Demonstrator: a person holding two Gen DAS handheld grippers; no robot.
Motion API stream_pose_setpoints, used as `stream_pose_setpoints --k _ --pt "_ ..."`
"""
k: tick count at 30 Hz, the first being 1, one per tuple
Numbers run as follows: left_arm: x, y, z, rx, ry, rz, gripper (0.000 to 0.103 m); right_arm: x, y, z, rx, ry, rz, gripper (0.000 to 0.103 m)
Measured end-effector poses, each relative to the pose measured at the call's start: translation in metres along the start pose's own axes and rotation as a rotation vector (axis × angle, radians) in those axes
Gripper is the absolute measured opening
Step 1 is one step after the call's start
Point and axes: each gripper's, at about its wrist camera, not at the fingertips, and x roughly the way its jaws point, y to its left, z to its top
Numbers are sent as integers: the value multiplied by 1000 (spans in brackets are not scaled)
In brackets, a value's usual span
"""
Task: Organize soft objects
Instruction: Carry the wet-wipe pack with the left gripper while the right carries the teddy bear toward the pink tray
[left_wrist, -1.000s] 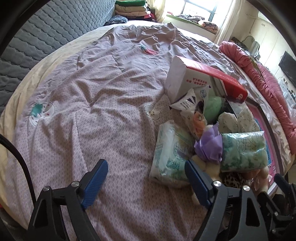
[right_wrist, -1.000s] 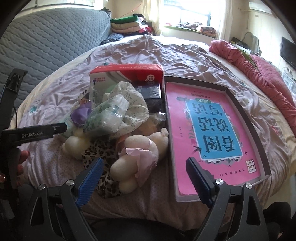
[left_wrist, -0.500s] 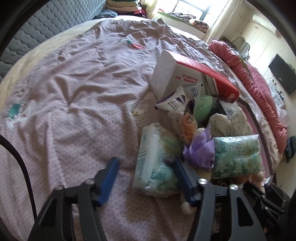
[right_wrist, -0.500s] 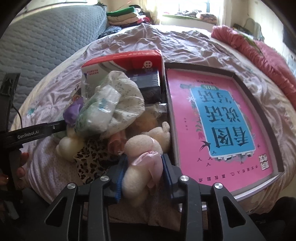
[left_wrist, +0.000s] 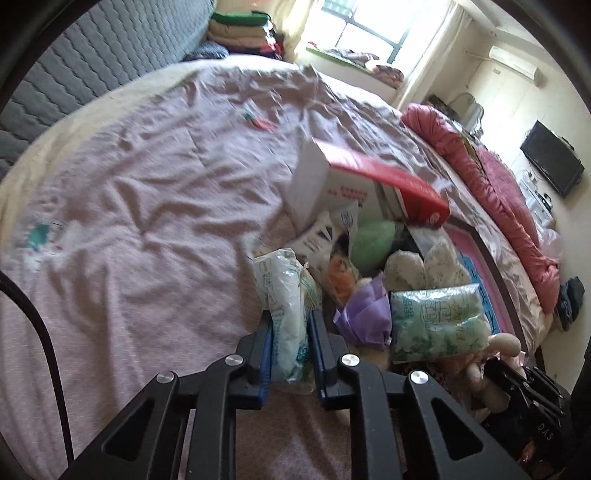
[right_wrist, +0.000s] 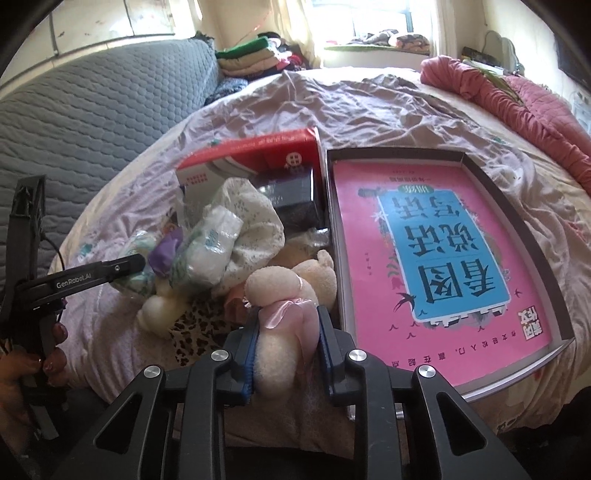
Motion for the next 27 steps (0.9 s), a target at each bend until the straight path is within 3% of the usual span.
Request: stream_pose_setpoints --k 4,9,20,27 --pt "-23 0 1 4 -52 51 19 -7 -2 2 11 -23 12 28" --pt "-40 -7 2 13 -68 55 19 -20 -5 5 24 -61 27 28" --pt "-83 -70 -6 99 -109 -25 19 -53 -16 8 58 -135 47 28" --pt "-88 -119 -11 159 -101 -50 19 -81 -30 10 82 -194 45 28"
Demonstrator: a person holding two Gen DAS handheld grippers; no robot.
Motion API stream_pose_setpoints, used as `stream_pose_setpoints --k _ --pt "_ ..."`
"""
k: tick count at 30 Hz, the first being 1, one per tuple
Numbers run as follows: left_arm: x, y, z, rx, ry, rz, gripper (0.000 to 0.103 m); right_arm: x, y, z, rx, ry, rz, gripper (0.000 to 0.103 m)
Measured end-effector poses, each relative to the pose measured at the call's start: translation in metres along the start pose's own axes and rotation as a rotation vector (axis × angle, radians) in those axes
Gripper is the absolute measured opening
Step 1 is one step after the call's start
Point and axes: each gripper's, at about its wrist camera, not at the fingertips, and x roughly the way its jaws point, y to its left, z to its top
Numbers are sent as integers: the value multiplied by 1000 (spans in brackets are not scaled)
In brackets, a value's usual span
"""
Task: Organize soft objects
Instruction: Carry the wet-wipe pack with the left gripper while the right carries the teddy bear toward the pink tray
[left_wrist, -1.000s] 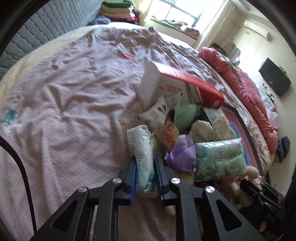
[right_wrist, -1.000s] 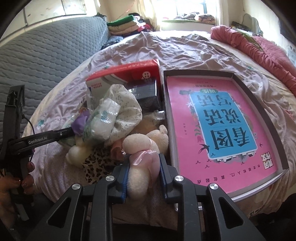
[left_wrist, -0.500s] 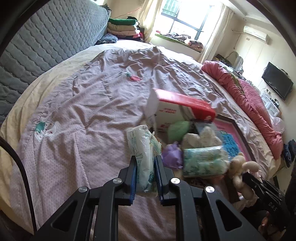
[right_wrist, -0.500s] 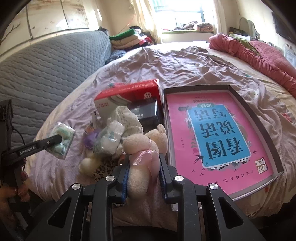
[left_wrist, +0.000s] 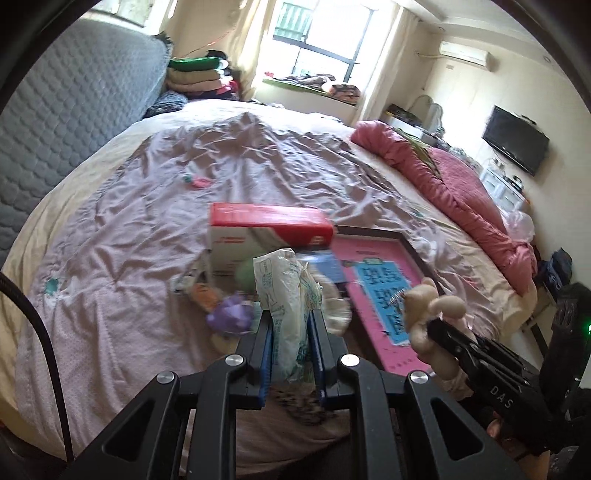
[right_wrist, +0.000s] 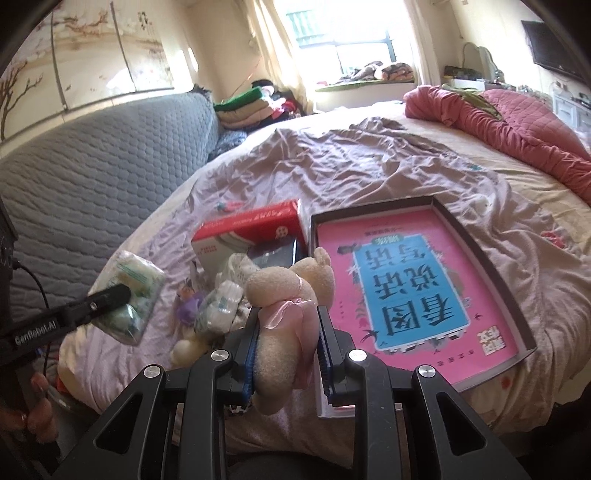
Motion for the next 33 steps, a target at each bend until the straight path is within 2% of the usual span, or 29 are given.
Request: stream_pose_setpoints --k 10,21,33 --pt "11 -61 1 97 19 -20 19 -27 -25 11 39 -64 -18 28" --pt "34 -103 -2 168 53 -31 19 -39 -66 17 105 -104 -58 28" --pt "92 -143 -7 215 139 -83 19 -27 -116 9 153 -99 -94 28"
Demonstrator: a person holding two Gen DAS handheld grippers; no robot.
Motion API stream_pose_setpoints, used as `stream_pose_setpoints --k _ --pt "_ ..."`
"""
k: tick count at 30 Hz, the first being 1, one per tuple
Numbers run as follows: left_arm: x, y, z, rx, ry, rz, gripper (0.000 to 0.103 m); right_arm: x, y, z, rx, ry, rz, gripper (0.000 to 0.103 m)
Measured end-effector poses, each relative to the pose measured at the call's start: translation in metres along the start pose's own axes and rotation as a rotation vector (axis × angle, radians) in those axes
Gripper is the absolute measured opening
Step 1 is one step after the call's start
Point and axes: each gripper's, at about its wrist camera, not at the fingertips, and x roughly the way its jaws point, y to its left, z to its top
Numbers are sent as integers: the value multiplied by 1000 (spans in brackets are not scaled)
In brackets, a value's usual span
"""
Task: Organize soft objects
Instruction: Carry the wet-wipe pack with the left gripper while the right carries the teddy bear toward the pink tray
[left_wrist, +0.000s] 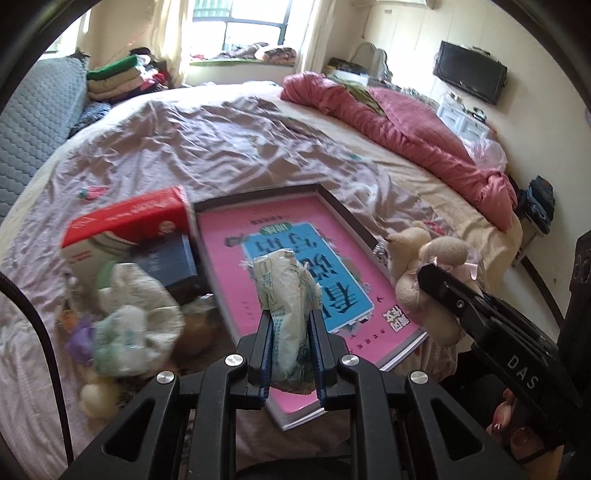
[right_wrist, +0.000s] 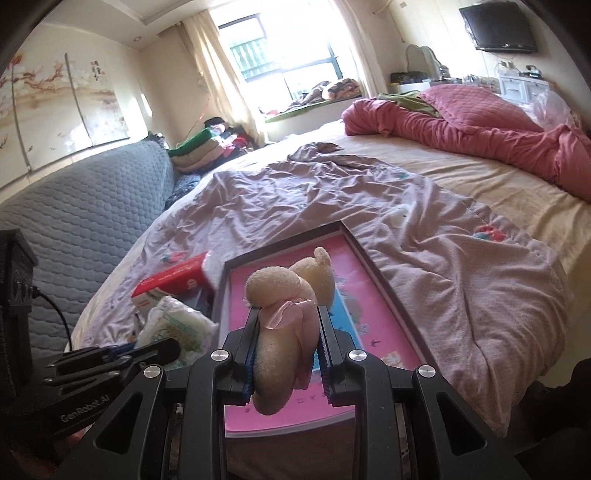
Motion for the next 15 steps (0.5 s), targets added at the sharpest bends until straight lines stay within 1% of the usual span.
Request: stream_pose_setpoints --k 3,8,15 --pt "21 -5 -1 2 39 -20 19 12 -7 -3 0 17 -15 28" --pt "50 -13 -8 13 104 -19 19 37 -19 -11 10 72 -37 28" --pt "74 -16 -19 23 165 -22 19 60 -36 -22 41 129 -45 28"
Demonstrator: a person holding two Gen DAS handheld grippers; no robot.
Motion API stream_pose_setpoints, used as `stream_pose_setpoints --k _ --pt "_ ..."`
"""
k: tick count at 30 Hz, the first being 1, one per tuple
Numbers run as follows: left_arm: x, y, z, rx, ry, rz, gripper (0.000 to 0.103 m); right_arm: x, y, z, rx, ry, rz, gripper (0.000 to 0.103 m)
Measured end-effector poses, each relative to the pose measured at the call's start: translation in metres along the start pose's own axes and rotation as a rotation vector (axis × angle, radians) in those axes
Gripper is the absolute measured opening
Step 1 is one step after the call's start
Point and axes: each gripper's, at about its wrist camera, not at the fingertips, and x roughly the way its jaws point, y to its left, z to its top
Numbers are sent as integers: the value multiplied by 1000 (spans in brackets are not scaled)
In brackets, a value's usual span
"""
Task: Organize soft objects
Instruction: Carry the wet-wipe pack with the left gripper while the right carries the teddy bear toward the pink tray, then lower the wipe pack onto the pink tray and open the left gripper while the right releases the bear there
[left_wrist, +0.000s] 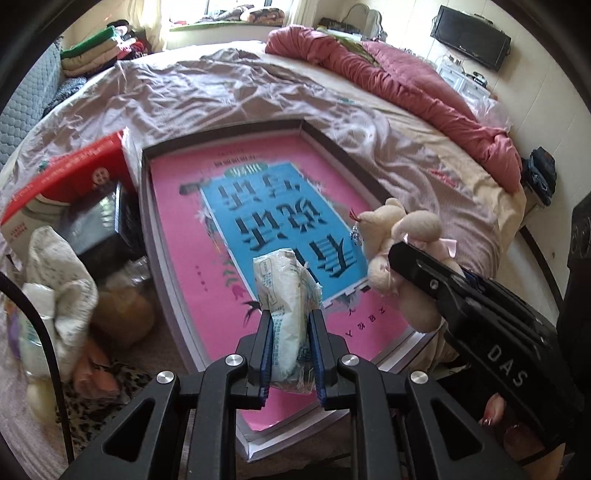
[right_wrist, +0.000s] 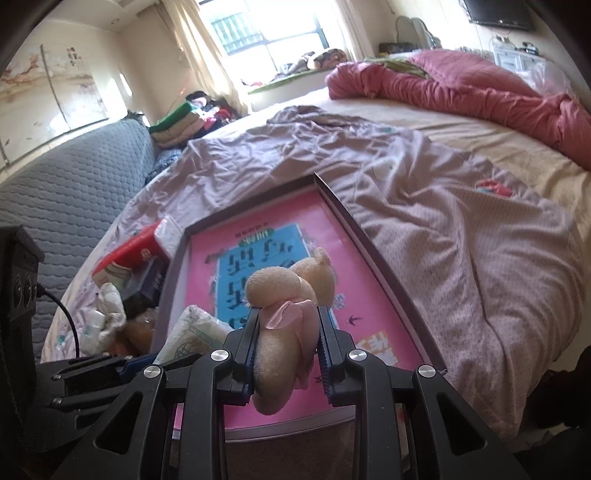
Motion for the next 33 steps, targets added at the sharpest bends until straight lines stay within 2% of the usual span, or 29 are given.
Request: stream_pose_setpoints --k 8,19,25,33 --pt "2 -1 1 9 -3 0 19 11 -9 -4 12 14 -28 29" --pt "2 9 1 -39 13 -50 19 9 -25 -6 58 15 -89 33" --pt "2 12 1 -51 19 -53 20 5 -29 -7 70 13 -98 37" --pt "0 11 0 -49 13 -15 26 -2 -31 -9 83 -2 -111 38"
